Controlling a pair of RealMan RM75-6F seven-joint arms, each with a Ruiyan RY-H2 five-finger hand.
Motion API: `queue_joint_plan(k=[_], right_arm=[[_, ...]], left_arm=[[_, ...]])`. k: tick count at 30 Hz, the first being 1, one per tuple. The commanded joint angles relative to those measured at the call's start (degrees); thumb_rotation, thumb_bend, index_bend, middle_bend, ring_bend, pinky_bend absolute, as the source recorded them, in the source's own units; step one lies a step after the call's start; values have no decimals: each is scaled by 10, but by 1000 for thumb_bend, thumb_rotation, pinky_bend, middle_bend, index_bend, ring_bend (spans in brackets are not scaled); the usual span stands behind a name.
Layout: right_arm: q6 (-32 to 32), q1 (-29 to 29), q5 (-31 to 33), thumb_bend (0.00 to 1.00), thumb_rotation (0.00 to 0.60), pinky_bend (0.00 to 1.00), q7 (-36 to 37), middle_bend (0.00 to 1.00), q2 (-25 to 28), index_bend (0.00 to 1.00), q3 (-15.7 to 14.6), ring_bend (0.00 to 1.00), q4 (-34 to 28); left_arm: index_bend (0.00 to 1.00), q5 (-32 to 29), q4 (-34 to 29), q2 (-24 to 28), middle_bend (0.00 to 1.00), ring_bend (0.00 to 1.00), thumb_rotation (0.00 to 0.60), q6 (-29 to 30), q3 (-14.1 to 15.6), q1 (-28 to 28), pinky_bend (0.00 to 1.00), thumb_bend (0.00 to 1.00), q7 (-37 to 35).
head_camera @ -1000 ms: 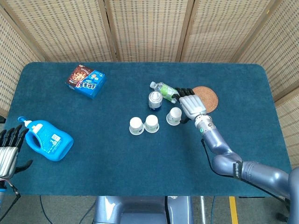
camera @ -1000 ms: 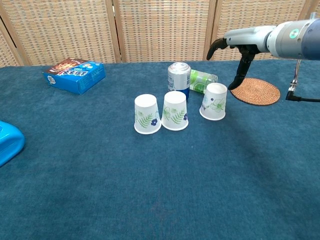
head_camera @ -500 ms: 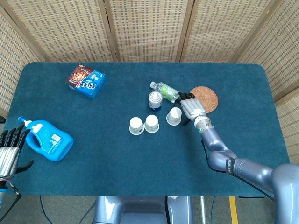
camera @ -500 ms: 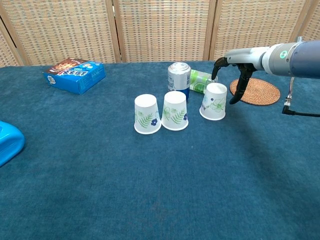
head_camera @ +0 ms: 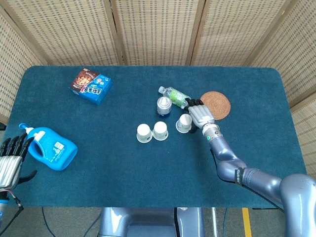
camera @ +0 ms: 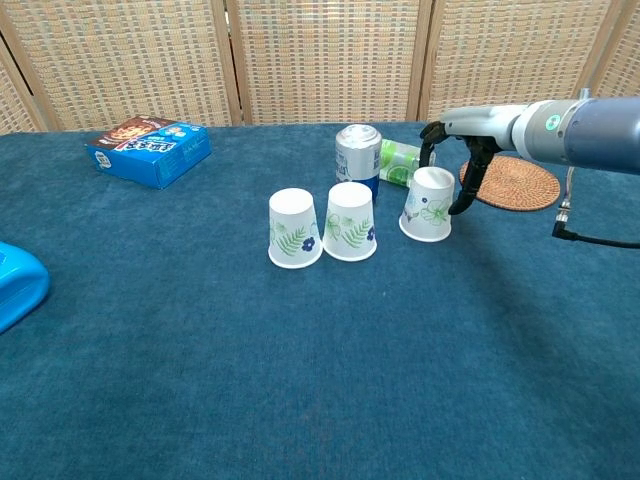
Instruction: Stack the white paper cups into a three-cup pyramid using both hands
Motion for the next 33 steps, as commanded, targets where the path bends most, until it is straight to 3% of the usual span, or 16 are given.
queue_joint_plan(k=[1,11,24,33], right_arm=[[1,0,-5,183,600,118,2,0,-10,413,-1,0,11],[44,-9,-32,209,600,148,-1,23,17,513,12,0,-30],[150,-28,-11,212,600,148,-81,22,148,510,35,0,-253],[198,-13,18,212,600,148,-141,22,176,510,46,0,-364]], left_arm=[[67,1,0,0,0,0,600,0,-1,0,0,220,-1],[67,5,0,0,0,0,600,-3,-2,1,0,219,-2],[67,19,-10,5,0,0,600,14,-4,8,0,220,9],[67,34,-16,12,0,0,600,28,-5,14,0,219,2]])
